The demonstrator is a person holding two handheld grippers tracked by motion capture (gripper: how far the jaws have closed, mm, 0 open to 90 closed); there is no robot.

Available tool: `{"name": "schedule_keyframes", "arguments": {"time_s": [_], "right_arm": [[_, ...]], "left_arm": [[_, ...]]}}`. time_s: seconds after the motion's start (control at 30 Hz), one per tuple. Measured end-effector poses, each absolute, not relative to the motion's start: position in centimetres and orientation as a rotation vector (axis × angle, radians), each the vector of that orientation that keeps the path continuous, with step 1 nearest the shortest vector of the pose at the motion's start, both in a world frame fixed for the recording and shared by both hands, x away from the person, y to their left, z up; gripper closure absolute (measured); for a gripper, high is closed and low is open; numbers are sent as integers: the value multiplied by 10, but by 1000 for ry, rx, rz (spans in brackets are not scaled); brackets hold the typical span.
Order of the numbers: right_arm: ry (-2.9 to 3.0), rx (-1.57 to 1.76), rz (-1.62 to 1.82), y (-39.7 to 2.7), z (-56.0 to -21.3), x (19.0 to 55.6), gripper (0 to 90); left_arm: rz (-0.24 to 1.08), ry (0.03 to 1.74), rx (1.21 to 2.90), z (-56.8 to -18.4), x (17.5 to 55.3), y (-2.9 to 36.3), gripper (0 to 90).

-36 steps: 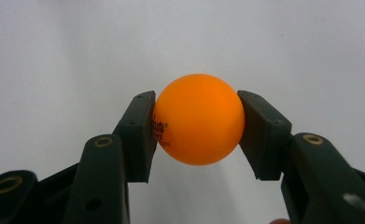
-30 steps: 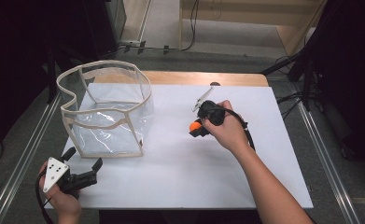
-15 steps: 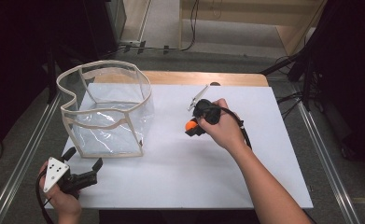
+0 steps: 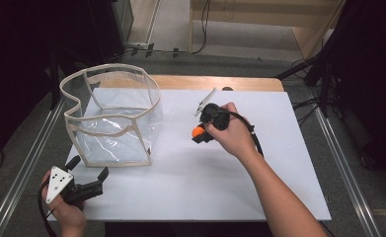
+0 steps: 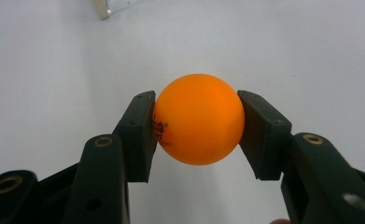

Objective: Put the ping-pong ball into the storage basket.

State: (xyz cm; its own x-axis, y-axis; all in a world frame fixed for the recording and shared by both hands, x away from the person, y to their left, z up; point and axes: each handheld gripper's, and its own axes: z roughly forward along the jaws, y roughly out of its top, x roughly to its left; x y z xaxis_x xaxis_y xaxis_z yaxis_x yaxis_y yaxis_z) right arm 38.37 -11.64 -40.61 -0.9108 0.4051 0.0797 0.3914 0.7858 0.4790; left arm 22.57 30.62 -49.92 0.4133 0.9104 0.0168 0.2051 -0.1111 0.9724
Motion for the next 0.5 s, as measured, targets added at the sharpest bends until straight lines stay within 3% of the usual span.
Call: {"name": "schedule_keyframes", "arguments": {"time_s": [0.5], "right_arm": [[2942, 625, 799, -107, -398, 385, 479]], "left_arm": [[817, 1010, 1591, -499, 226, 306, 0]]}}
